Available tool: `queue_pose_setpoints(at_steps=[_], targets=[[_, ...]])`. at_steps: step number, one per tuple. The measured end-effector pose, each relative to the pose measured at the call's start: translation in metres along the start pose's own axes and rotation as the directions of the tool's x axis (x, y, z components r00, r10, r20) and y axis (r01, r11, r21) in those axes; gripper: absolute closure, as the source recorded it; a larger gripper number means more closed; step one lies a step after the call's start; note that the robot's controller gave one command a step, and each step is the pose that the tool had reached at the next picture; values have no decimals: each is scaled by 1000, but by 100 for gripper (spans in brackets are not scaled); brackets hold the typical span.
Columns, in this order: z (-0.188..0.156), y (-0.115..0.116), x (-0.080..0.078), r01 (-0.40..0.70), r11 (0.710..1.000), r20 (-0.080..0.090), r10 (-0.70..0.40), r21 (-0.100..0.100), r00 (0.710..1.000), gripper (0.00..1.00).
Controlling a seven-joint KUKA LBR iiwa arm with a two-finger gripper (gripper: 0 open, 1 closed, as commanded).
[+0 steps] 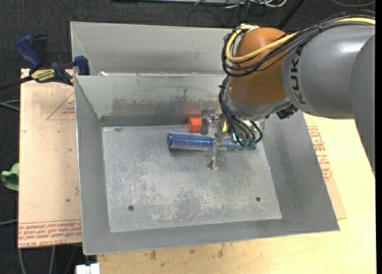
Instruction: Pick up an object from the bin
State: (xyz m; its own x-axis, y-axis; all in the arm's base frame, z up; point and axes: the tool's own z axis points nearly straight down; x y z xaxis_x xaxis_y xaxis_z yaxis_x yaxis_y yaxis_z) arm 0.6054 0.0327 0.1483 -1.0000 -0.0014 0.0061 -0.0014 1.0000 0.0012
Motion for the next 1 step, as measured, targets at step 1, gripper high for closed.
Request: queue_pose_setpoints(at_steps=[1], targets=[[79, -1, -20, -14, 1000, 8, 14, -1, 1000, 0]])
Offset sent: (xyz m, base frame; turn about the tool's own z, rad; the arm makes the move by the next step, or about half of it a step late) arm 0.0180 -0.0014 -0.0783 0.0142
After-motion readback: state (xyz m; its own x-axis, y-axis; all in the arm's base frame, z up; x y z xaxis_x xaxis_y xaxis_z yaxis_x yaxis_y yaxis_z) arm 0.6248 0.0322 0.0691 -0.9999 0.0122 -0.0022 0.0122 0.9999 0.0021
